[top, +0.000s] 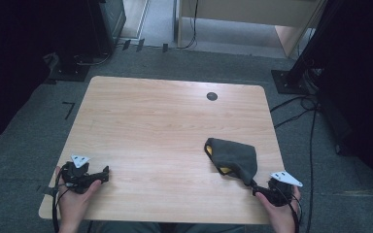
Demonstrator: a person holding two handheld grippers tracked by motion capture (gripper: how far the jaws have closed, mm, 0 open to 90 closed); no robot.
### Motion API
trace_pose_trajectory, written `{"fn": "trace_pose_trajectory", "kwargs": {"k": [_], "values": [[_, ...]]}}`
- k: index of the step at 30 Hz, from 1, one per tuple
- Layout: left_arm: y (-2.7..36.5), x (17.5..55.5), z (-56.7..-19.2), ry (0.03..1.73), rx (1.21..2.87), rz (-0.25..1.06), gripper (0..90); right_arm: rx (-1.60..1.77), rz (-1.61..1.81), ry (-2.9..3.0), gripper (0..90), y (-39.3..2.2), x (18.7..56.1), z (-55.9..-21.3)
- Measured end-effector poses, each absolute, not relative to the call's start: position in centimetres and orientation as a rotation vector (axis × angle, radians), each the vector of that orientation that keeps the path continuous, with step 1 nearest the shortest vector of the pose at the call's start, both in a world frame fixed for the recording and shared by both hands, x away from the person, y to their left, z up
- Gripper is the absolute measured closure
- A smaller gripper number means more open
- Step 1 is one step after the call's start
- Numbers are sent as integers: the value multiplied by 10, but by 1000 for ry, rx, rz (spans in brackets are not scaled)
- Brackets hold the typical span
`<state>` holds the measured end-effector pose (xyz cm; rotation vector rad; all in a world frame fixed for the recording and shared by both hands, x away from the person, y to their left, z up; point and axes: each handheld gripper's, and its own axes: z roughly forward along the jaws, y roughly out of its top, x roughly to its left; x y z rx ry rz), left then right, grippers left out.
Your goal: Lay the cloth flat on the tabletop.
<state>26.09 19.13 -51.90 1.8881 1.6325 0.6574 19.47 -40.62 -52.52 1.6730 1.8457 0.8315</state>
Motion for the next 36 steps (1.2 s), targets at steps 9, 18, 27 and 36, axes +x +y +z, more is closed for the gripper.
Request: {"fn": "trace_pose_trajectory", "kwargs": {"k": [9,18,27,36], "values": [[192,263,-519,1639,1887,659,0,1732,845,1808,160,-412,198,-517],[192,263,-519,1638,1888,659,0,1664,890,1699,171,-397,205,-481],[192,264,-519,1646,1880,663,0,1538,969,1791,173,-363,222,-452],[192,266,-519,1656,1876,665,0,1544,986,1948,182,-330,250,-476]]}}
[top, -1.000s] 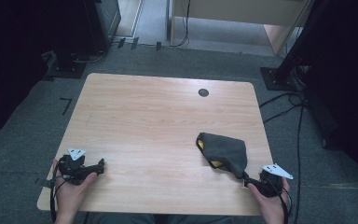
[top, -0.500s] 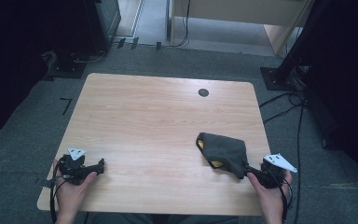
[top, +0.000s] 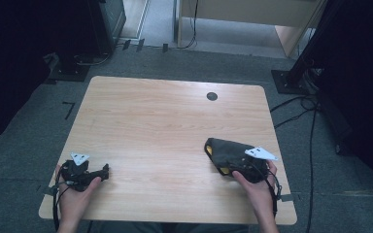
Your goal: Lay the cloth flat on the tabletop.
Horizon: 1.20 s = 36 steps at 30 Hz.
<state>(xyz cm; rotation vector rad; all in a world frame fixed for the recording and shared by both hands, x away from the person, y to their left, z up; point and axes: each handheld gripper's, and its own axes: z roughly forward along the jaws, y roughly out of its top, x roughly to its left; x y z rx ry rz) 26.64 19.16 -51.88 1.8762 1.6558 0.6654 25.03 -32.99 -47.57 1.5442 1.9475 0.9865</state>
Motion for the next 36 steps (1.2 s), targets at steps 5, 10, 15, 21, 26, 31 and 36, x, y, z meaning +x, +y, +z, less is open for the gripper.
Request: {"fn": "trace_pose_trajectory", "kwargs": {"k": [5,10,15,21,26,31,36], "values": [[195,267,-518,1657,1887,656,0,1531,874,1957,230,-322,249,-509],[198,267,-516,1701,1877,659,0,1445,774,1935,353,-314,246,-515],[192,267,-515,1674,1896,660,0,1387,792,1923,786,-306,242,-511],[177,268,-505,1621,1878,615,0,1385,885,1877,820,-298,239,-493],[154,271,-486,1529,1896,638,46,1328,1025,1889,838,-266,237,-469],[132,271,-471,1428,1907,609,47,1259,1187,1935,839,-227,238,-450],[114,271,-462,1348,1915,584,60,1174,1338,1951,823,-205,241,-442]]}}
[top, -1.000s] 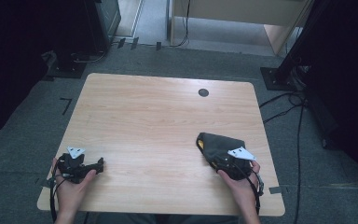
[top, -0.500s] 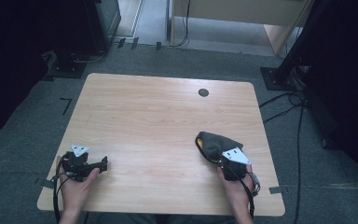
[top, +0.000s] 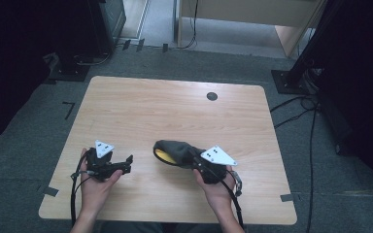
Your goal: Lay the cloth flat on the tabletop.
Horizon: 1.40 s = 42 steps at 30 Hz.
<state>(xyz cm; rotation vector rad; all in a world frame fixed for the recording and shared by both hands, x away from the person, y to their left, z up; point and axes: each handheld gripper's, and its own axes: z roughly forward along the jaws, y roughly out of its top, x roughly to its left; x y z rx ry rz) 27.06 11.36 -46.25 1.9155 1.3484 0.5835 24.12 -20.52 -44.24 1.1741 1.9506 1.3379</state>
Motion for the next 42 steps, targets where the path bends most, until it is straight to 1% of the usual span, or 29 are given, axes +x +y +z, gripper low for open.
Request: {"fn": "trace_pose_trajectory", "kwargs": {"k": [1,2,4,5,6,7,8,9,12,13,15,16,21,22,23,24,25,27,28,30,32,33,34,35,36,37,38,39,42], "values": [[110,269,-462,1332,1920,576,60,1142,1366,1948,781,-202,242,-443],[106,267,-464,1314,1926,557,60,1118,1366,1981,642,-197,244,-447],[98,261,-472,1269,1975,528,60,1115,1381,2037,576,-199,244,-451],[98,261,-472,1269,1975,528,62,1115,1381,2037,576,-199,244,-451],[96,258,-476,1254,1996,526,62,1125,1391,2046,558,-202,242,-453],[94,256,-479,1243,2010,532,92,1132,1390,2052,556,-205,239,-455],[92,254,-482,1240,2017,545,168,1136,1378,2052,553,-209,237,-457],[91,253,-485,1236,2022,545,185,1144,1366,2051,553,-213,235,-459],[88,252,-489,1227,2015,482,237,1146,1334,2094,534,-219,231,-465],[87,251,-489,1217,2017,472,253,1128,1382,2138,515,-218,226,-468],[83,248,-491,1187,2027,450,263,1102,1406,2163,508,-213,222,-469],[82,247,-492,1174,2032,441,306,1036,1392,2231,482,-197,217,-473],[78,244,-497,1185,2039,415,304,938,1332,2302,447,-162,215,-486],[77,243,-498,1185,2042,414,304,910,1296,2310,453,-156,215,-489],[76,242,-499,1185,2042,413,305,889,1241,2310,480,-149,215,-493],[75,241,-500,1177,2050,413,304,884,1179,2308,532,-144,216,-496],[74,240,-500,1170,2056,411,304,873,1138,2307,651,-142,218,-498],[73,239,-501,1165,2062,408,304,890,1130,2306,836,-144,222,-499],[73,238,-501,1159,2068,410,307,942,1192,2280,864,-153,231,-493],[72,238,-501,1148,2060,408,318,978,1232,2242,866,-159,236,-489],[71,238,-501,1143,2061,407,322,1078,1311,2149,867,-177,252,-479],[70,238,-502,1142,2059,408,322,1126,1316,2089,860,-187,262,-474],[69,238,-502,1142,2058,409,321,1181,1292,2011,834,-197,273,-470],[69,238,-501,1142,2063,409,320,1291,1185,1826,732,-220,293,-461],[68,238,-501,1143,2062,407,320,1291,1185,1826,732,-220,293,-461],[68,238,-501,1139,2063,411,320,1352,1182,1754,606,-239,302,-451],[67,237,-501,1132,2065,417,321,1354,1219,1778,561,-244,304,-447],[67,236,-501,1113,2061,400,324,1338,1234,1805,545,-246,302,-445],[64,236,-502,1105,2065,395,329,1298,1239,1870,533,-247,294,-445]]}}
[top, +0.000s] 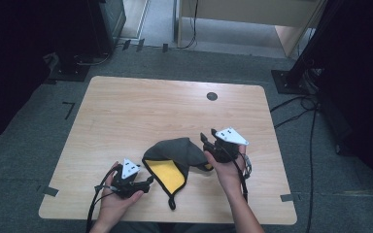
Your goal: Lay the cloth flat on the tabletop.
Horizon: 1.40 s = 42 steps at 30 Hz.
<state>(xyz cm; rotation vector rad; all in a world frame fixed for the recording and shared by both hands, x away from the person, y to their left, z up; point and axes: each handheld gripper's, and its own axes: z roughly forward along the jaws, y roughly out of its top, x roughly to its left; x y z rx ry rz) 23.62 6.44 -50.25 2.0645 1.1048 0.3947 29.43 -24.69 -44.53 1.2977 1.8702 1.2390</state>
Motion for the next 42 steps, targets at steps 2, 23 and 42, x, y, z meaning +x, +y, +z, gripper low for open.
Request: {"fn": "trace_pose_trajectory", "kwargs": {"k": [2,23,42], "values": [[60,235,-504,1091,2074,385,340,1261,1257,1959,521,-246,285,-450],[-1,220,-512,979,2181,408,655,1289,1181,2179,762,-241,254,-502],[105,249,-493,1030,2102,332,844,1590,1500,1817,727,-331,245,-473]]}}
